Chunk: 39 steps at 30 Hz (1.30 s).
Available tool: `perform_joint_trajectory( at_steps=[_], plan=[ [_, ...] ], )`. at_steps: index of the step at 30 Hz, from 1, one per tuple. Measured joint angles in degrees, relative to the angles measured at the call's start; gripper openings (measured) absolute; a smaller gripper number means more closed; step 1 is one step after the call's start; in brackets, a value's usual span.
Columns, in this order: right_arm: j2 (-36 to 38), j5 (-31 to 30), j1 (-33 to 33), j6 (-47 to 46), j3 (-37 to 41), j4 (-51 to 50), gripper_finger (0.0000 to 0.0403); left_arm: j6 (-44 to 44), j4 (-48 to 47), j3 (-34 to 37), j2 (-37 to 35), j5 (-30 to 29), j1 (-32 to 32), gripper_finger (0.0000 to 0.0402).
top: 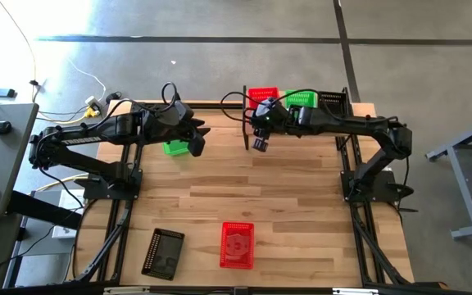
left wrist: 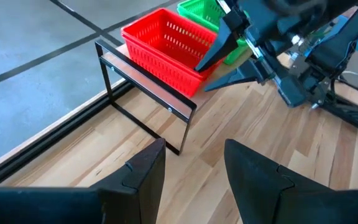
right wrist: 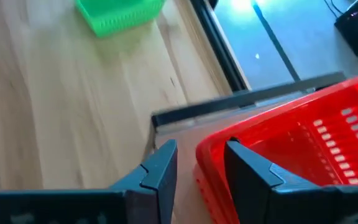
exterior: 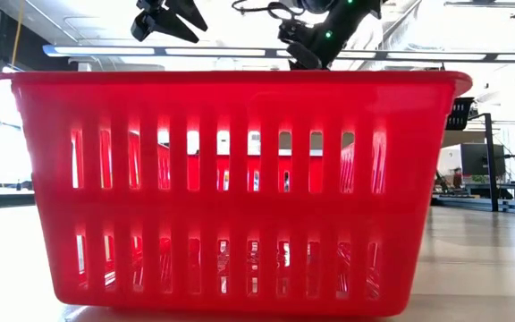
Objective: Stack baskets on shelf by color
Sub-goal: Adjust the stacked red bins on the shelf, then stack the red bin on top of the red bin
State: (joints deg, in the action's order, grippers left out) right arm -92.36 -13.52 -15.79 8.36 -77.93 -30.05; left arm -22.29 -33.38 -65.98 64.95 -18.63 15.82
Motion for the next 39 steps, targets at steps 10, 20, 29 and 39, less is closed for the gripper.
perform_joint_trajectory(
  at_steps=[10,20,29,39],
  plan=[
    [0.1,-1.4,0.1,-3.9,0.0,1.5,0.0118,0.5,-2.2,0.0,0.0,0.2,0.0,0.0154],
    [3.2,-5.1,1.8,-8.4,0.0,1.8,0.0118,2.6,-5.9,0.0,0.0,0.0,0.0,0.0154],
    [7.0,-7.8,7.8,-16.0,0.0,1.7,0.0118,6.5,-15.2,0.0,0.0,0.0,2.4,0.0154],
    [7.2,-5.4,17.9,-27.4,0.0,1.7,0.0118,11.4,-23.2,0.0,0.0,2.5,6.4,0.0154]
  ],
)
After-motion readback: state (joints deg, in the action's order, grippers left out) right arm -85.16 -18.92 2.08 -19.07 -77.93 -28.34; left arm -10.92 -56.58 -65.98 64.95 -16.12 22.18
